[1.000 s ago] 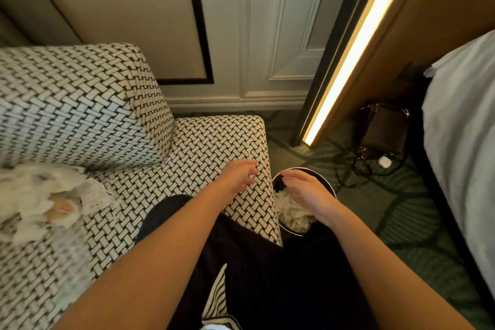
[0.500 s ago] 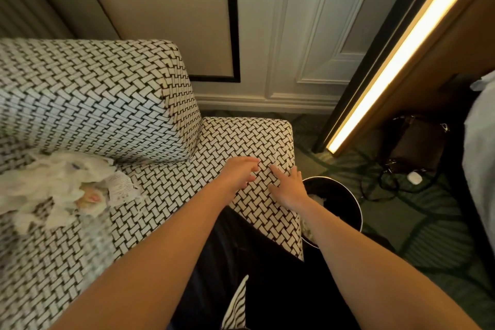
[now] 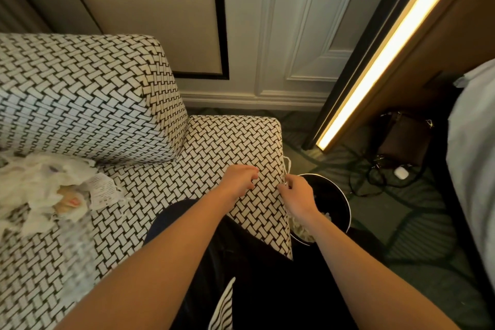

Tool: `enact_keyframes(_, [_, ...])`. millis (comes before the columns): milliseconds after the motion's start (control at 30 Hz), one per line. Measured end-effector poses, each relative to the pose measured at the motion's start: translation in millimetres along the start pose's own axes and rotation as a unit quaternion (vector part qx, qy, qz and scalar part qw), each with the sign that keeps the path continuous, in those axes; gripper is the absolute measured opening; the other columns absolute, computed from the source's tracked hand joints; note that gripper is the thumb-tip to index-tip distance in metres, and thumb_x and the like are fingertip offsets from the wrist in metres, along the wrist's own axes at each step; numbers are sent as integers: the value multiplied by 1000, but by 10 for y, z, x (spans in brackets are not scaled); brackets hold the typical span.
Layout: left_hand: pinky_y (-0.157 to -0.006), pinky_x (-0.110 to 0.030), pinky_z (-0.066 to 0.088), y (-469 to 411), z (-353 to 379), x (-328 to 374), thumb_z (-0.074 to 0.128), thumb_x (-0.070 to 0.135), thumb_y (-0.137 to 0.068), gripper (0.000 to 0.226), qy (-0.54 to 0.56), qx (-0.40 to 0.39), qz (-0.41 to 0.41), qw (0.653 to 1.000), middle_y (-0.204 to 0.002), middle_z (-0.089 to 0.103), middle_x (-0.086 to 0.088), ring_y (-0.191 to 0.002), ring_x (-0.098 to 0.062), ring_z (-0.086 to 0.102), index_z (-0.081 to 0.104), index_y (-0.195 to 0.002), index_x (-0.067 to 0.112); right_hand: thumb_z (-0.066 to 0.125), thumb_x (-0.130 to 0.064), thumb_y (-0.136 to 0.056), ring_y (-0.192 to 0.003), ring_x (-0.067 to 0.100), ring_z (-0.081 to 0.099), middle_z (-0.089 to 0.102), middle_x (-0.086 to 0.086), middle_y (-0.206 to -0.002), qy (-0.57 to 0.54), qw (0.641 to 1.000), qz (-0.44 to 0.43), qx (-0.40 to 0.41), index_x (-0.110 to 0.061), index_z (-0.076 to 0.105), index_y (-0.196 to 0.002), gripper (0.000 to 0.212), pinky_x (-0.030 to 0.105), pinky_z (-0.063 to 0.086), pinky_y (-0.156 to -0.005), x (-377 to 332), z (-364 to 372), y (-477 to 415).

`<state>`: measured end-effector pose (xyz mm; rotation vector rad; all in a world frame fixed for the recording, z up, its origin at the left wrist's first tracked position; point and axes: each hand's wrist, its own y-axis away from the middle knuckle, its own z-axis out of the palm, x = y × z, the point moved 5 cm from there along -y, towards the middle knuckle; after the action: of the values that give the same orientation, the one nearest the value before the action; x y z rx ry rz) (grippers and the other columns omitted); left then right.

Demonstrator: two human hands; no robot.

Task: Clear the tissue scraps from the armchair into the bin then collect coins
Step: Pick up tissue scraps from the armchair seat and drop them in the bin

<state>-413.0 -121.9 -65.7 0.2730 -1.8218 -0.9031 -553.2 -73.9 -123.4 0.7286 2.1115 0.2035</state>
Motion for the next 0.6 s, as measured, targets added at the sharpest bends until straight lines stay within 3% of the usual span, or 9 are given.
enact_keyframes(133, [-63,-19,43,-27,212,37,49,11,-94,31,-10,-25,-6,1000,-116,58,-1,-91,-10,56,58,-123,17,51,-16,-94,-116,20,52,55,7,-130,10,996,85,21,-10,52,-131,38,26,39,-87,386,-286,72])
enact_keyframes(233, [-64,-19,43,-22,432,58,45,11,-95,31,-18,-51,-15,998,-117,59,-2,-90,-10,56,57,-123,16,51,-22,-94,-115,21,52,56,7,-129,0,993,118,-17,-14,47,-135,42,27,40,-85,650,-424,73])
enact_keyframes(333, [-65,-20,42,-10,592,79,44,10,-95,33,-27,-70,-15,997,-121,58,-3,-96,-14,56,57,-124,16,53,-27,-93,-115,24,54,54,9,-130,-11,988,132,-83,-20,33,-145,56,32,44,-93,797,-490,65])
enact_keyframes(433, [-72,-25,43,8,669,89,45,10,-95,32,-26,-79,-19,996,-122,58,-5,-102,-17,56,57,-124,15,53,-28,-93,-123,26,49,49,10,-137,-2,983,136,-120,-24,23,-149,65,34,40,-102,842,-594,80])
enact_keyframes(500, [-71,-24,44,21,654,101,46,10,-95,32,-21,-78,-16,997,-121,59,-4,-101,-16,57,58,-124,15,53,-27,-93,-121,25,51,52,10,-135,3,984,132,-122,-23,24,-149,63,34,40,-103,800,-666,90])
enact_keyframes(600, [-67,-21,43,46,533,119,44,12,-96,31,-9,-73,2,997,-120,60,-1,-99,-13,57,57,-125,17,49,-25,-96,-109,22,56,58,9,-127,7,988,98,-116,-22,35,-144,50,31,45,-91,584,-740,150])
